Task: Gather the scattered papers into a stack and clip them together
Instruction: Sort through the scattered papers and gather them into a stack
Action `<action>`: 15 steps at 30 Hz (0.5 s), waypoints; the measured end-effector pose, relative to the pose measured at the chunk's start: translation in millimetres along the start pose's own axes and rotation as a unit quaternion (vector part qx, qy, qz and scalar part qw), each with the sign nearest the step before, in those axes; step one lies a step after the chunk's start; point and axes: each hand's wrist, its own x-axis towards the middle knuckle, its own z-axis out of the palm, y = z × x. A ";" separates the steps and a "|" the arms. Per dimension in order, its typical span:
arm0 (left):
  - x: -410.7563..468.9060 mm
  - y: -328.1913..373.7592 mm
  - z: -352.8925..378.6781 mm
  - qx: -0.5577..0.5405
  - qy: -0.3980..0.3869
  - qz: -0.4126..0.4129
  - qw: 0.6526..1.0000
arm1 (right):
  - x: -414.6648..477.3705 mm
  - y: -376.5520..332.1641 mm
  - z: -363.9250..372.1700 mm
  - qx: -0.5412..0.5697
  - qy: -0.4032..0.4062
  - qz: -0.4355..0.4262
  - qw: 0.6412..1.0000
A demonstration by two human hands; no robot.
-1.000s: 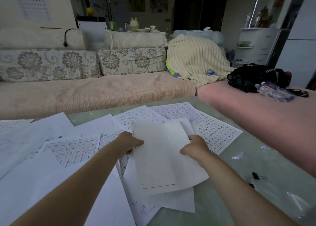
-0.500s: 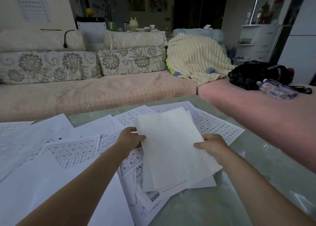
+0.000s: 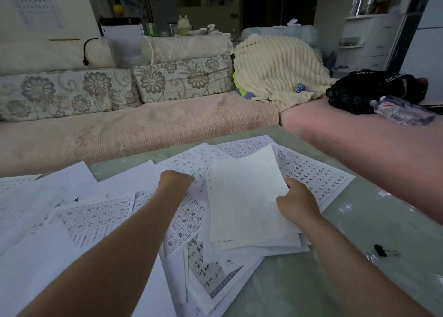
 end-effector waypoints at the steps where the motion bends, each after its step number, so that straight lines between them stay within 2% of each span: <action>1: 0.7 6.6 1.2 0.006 -0.013 -0.013 1.000 | 0.2 -0.7 0.2 -0.008 -0.003 0.004 1.000; 4: 0.1 14.3 6.6 0.017 -0.003 -0.043 0.999 | 2.3 -2.1 -0.5 -0.024 -0.016 0.010 1.000; 8: 3.8 6.6 15.7 0.081 0.018 -0.029 0.996 | 3.2 -1.4 -0.3 -0.036 -0.025 0.011 0.999; 10: 21.9 0.3 24.0 0.081 0.002 -0.031 0.996 | 2.8 -1.2 0.7 -0.038 -0.027 0.005 0.999; 13: 43.9 -8.1 37.4 0.075 0.004 0.016 0.997 | 5.2 1.6 1.6 -0.025 -0.029 0.007 0.999; 15: 23.2 -3.1 36.4 0.015 0.018 0.070 0.997 | 8.7 3.7 -1.0 0.033 -0.027 0.003 0.999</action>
